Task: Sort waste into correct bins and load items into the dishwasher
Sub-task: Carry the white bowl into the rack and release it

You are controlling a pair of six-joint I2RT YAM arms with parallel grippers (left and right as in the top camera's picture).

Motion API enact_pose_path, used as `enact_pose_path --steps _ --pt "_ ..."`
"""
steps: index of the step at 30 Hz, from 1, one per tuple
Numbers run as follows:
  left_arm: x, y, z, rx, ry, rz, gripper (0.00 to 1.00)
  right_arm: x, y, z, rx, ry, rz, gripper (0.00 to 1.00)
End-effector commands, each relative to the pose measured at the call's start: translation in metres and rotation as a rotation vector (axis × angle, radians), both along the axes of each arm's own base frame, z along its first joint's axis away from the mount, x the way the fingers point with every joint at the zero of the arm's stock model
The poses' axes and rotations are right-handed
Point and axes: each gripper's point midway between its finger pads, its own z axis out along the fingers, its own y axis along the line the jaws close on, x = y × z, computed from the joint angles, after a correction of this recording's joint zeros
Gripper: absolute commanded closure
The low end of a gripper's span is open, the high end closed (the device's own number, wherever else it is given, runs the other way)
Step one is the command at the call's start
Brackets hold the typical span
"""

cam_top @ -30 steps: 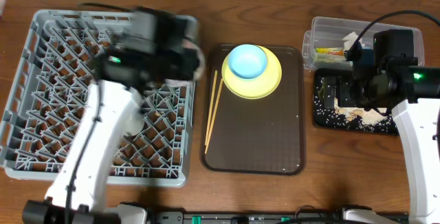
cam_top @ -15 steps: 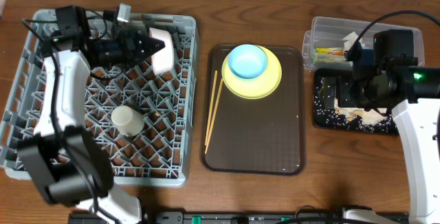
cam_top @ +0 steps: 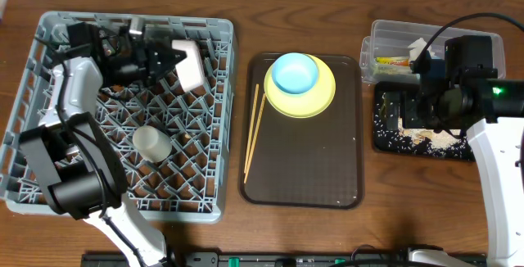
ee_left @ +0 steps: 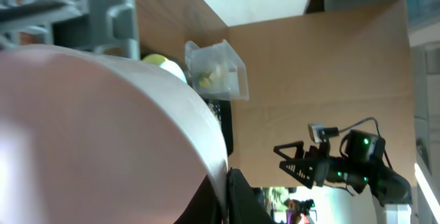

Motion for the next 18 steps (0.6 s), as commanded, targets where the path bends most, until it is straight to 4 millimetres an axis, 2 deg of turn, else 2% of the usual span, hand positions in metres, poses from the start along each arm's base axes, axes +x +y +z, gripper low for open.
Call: enact_pose_path --steps 1,2,5,6,8,9,12,13,15,18 --pt "0.002 0.015 -0.024 0.077 0.044 0.038 0.94 0.002 -0.001 0.002 0.0 -0.006 -0.013 0.0" --pt "0.002 0.018 -0.026 0.089 0.055 0.047 0.93 0.002 -0.001 0.002 0.0 -0.005 -0.013 0.01" --pt "0.0 0.03 -0.038 0.147 0.098 0.078 0.83 0.001 -0.001 0.002 0.0 -0.003 -0.013 0.01" --pt "-0.001 0.033 -0.041 0.162 0.112 0.087 0.76 0.001 -0.001 0.002 0.0 -0.003 -0.013 0.01" --pt "-0.004 0.041 -0.048 0.191 0.145 0.106 0.68 0.001 -0.001 0.002 0.0 -0.002 -0.013 0.01" --pt "-0.005 0.044 -0.049 0.197 0.155 0.114 0.6 0.001 -0.001 0.002 0.0 -0.002 -0.013 0.01" --pt "-0.007 0.054 -0.05 0.197 0.17 0.138 0.51 0.001 -0.001 0.002 0.0 0.0 -0.013 0.01" --pt "-0.007 0.057 -0.05 0.195 0.173 0.145 0.45 0.0 -0.001 0.002 0.0 0.001 -0.013 0.01" --pt "-0.009 0.064 -0.049 0.196 0.181 0.161 0.41 0.0 -0.001 0.002 0.0 0.003 -0.013 0.01" --pt "-0.014 0.077 -0.049 0.244 0.2 0.196 0.26 0.0 -0.001 0.002 0.0 0.003 -0.013 0.01"
